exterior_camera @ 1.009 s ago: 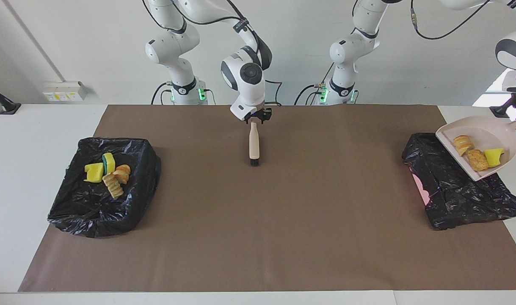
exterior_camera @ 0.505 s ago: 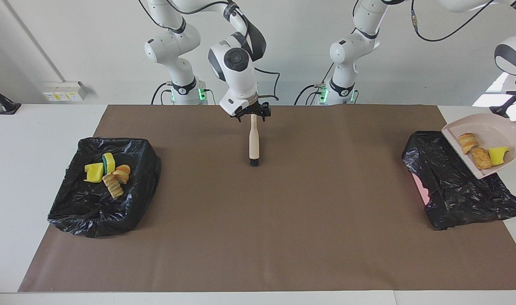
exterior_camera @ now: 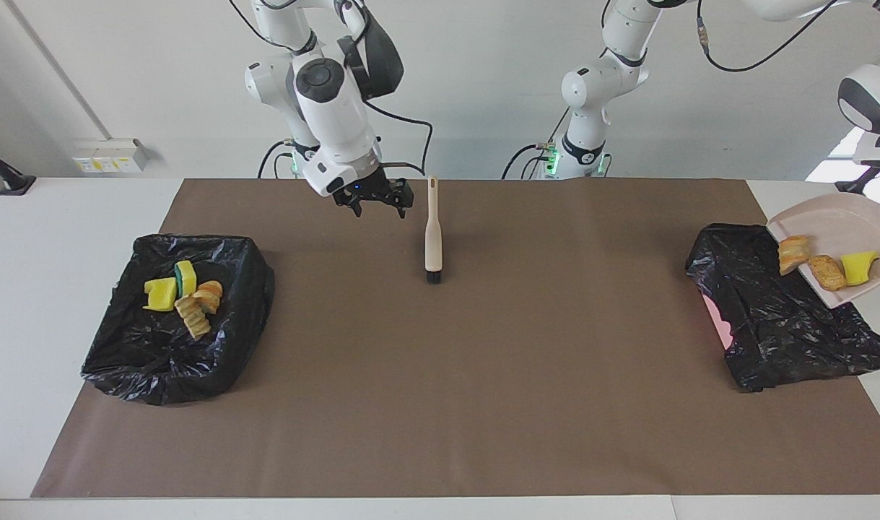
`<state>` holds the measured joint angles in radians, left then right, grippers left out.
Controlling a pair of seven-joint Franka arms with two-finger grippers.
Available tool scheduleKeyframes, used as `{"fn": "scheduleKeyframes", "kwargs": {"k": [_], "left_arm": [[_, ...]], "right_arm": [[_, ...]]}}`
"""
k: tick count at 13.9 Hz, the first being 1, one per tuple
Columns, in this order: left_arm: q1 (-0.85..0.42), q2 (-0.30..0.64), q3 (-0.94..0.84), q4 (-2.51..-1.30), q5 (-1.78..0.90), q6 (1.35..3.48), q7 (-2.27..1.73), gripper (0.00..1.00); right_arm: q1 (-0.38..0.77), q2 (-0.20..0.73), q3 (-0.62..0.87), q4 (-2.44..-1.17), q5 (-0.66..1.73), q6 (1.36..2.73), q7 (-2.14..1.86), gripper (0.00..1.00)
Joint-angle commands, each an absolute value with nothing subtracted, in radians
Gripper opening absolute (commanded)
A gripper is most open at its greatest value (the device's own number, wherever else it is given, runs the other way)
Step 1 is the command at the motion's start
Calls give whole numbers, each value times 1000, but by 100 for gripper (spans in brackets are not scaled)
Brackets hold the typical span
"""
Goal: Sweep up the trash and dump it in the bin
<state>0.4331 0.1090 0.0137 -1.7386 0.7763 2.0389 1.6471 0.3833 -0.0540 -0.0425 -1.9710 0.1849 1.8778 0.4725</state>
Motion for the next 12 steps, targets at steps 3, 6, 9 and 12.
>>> {"fn": "scheduleKeyframes", "kwargs": {"k": [3, 6, 9, 12], "left_arm": [[400, 104, 23, -1709, 836, 1996, 1609, 0], [388, 81, 21, -1716, 847, 1994, 1600, 0], [387, 45, 17, -1732, 841, 1990, 1600, 0], [388, 25, 12, -1721, 822, 1993, 1608, 0]], "right_arm": [[243, -75, -44, -1876, 122, 1818, 399, 100], [226, -72, -43, -1806, -104, 1816, 367, 100], [174, -68, -67, -1728, -106, 1752, 221, 100], [124, -64, -72, -1652, -37, 1640, 163, 100]]}}
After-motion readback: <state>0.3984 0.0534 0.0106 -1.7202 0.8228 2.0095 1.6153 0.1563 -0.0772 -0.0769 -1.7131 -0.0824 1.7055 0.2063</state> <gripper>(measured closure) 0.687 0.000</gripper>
